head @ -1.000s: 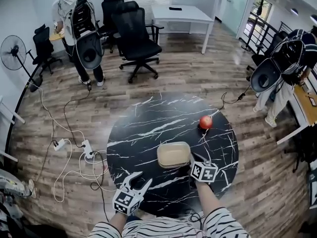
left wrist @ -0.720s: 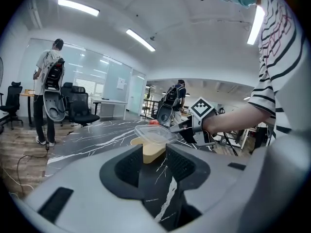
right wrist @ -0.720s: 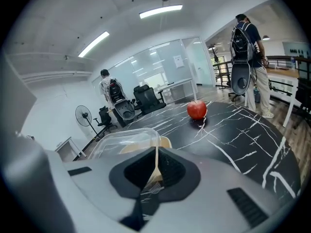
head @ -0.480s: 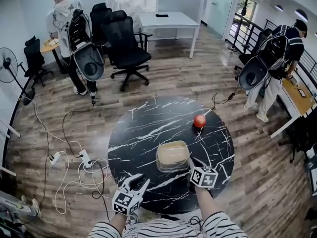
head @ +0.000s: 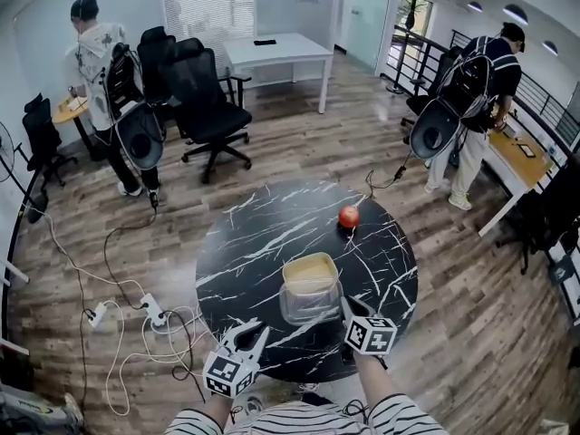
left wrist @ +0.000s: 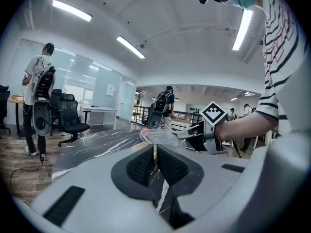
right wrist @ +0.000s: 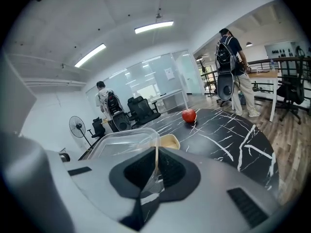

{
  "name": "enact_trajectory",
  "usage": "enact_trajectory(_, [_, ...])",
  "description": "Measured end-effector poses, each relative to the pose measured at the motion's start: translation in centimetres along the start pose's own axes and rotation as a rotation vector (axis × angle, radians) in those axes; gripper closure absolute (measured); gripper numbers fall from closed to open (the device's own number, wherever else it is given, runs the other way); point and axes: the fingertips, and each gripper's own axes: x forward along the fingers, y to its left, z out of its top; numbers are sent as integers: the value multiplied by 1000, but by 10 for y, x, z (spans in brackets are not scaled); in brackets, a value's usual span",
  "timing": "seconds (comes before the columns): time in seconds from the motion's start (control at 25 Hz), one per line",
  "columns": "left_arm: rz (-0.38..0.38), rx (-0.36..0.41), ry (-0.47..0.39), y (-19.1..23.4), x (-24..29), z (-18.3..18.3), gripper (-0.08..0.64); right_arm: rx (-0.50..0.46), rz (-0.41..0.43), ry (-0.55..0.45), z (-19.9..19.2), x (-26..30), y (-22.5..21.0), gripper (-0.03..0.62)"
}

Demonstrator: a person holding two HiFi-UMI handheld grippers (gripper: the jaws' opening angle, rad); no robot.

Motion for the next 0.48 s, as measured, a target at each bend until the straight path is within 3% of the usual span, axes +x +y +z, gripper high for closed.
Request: enact_trajectory(0.48, [-89,26,-4,-13,-47,-8,529,51,-83,-61,-35,-56,29,555])
